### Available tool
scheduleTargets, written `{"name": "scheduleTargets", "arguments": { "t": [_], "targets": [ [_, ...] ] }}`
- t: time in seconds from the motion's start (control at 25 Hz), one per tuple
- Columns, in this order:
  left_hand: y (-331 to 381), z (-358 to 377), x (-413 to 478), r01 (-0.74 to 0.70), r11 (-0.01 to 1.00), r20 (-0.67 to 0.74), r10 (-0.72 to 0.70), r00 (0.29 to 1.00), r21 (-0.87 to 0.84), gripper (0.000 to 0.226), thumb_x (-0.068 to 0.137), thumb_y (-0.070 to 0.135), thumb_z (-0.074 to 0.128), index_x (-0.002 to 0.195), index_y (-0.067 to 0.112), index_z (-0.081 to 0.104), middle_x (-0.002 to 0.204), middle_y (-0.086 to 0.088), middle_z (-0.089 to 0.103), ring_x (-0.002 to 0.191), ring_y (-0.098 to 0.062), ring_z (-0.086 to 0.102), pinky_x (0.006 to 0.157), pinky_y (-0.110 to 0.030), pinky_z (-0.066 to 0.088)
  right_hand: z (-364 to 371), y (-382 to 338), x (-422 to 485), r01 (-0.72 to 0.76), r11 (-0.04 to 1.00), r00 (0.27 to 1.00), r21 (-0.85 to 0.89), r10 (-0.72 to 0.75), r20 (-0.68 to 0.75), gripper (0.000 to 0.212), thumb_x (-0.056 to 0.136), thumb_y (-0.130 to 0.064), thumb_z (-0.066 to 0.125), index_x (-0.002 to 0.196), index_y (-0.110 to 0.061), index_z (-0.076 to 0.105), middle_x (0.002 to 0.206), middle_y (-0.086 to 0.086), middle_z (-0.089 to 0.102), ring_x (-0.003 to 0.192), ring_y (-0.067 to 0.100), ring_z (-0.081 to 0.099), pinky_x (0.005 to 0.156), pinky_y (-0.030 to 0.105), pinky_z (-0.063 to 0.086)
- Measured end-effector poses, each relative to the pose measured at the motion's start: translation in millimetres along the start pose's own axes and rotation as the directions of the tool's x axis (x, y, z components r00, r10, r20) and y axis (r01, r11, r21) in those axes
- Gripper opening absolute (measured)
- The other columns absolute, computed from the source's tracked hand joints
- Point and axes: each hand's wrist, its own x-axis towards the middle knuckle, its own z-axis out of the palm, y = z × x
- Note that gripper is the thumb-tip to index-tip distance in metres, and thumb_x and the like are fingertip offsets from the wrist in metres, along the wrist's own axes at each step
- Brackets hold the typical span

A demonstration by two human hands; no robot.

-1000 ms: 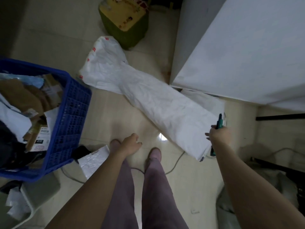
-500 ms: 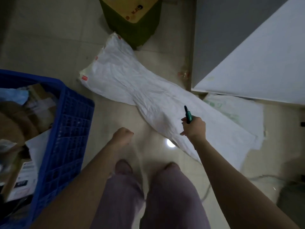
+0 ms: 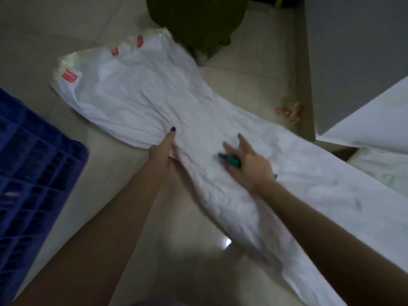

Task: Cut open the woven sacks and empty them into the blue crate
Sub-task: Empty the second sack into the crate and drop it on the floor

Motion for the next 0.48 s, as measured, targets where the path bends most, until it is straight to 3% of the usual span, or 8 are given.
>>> {"name": "scheduleTargets", "arguments": {
  "t": [0.08,0.16,0.2,0.28,0.36,0.44,0.48],
  "targets": [
    [-2,-4,19,0.001,0.988,-0.092,-0.016,0.996,-0.152,0.036,0.077,0.016,0.072,0.107,-0.001,0.061,0.098,-0.009,0.063,0.069,-0.019,0.060,0.063,-0.029,0.052,45,9,-16,0.010,0.999,0.990,-0.046,-0.003,0.144,0.058,0.091,-0.060,0.044,0.144,-0.048,0.025,0.160,-0.011,-0.007,0.115,0.021,0.058,0.087,0.033,0.051],
    [-7,-16,17,-0.075,0.997,-0.257,0.064,0.964,-0.031,0.007,0.081,0.002,0.063,0.087,0.002,0.059,0.076,-0.005,0.063,0.053,-0.013,0.053,0.050,-0.024,0.046,61,16,-22,-0.026,1.000,0.982,-0.004,0.026,0.187,0.058,0.090,-0.060,0.046,0.143,-0.051,0.025,0.158,-0.017,-0.009,0.116,0.018,0.057,0.089,0.033,0.050],
    [-8,-24,16,-0.138,0.990,-0.306,0.126,0.944,-0.016,0.008,0.081,0.000,0.063,0.088,0.001,0.060,0.071,-0.003,0.065,0.053,-0.012,0.056,0.051,-0.023,0.048,58,18,-15,-0.049,0.998,0.980,0.050,0.039,0.197,0.058,0.089,-0.057,0.051,0.142,-0.051,0.029,0.158,-0.018,-0.003,0.121,0.017,0.054,0.093,0.033,0.048],
    [-8,-37,14,-0.134,0.976,-0.266,0.086,0.960,-0.170,0.022,0.079,0.003,0.066,0.101,0.000,0.063,0.085,-0.008,0.068,0.069,-0.018,0.063,0.064,-0.031,0.055,45,22,-4,-0.166,0.970,0.958,0.177,0.117,0.260,0.056,0.088,-0.043,0.060,0.139,-0.045,0.039,0.156,-0.016,0.019,0.125,0.017,0.050,0.098,0.031,0.045],
    [4,-43,20,-0.037,0.970,-0.114,0.010,0.993,-0.240,0.007,0.085,0.010,0.062,0.090,0.009,0.066,0.087,-0.007,0.067,0.077,-0.020,0.063,0.068,-0.031,0.055,38,20,3,-0.325,0.851,0.937,0.413,0.229,0.265,0.050,0.089,-0.027,0.060,0.137,-0.032,0.049,0.131,-0.005,0.055,0.099,0.019,0.065,0.088,0.032,0.053],
    [19,-33,19,-0.088,0.977,-0.008,0.088,0.996,-0.196,0.030,0.089,0.005,0.051,0.066,0.015,0.068,0.071,-0.002,0.066,0.071,-0.016,0.062,0.061,-0.023,0.052,34,14,2,-0.404,0.713,0.914,0.573,0.290,0.283,0.039,0.091,-0.016,0.055,0.130,-0.022,0.057,0.098,-0.002,0.063,0.063,0.012,0.065,0.063,0.026,0.057],
    [22,-23,14,-0.144,0.976,0.001,0.146,0.989,-0.163,0.031,0.087,0.000,0.049,0.066,0.012,0.069,0.069,-0.002,0.066,0.067,-0.015,0.062,0.060,-0.021,0.052,32,12,0,-0.431,0.665,0.902,0.610,0.296,0.314,0.035,0.091,-0.012,0.055,0.125,-0.018,0.058,0.089,-0.001,0.063,0.050,0.007,0.061,0.050,0.020,0.053]
  ]
}}
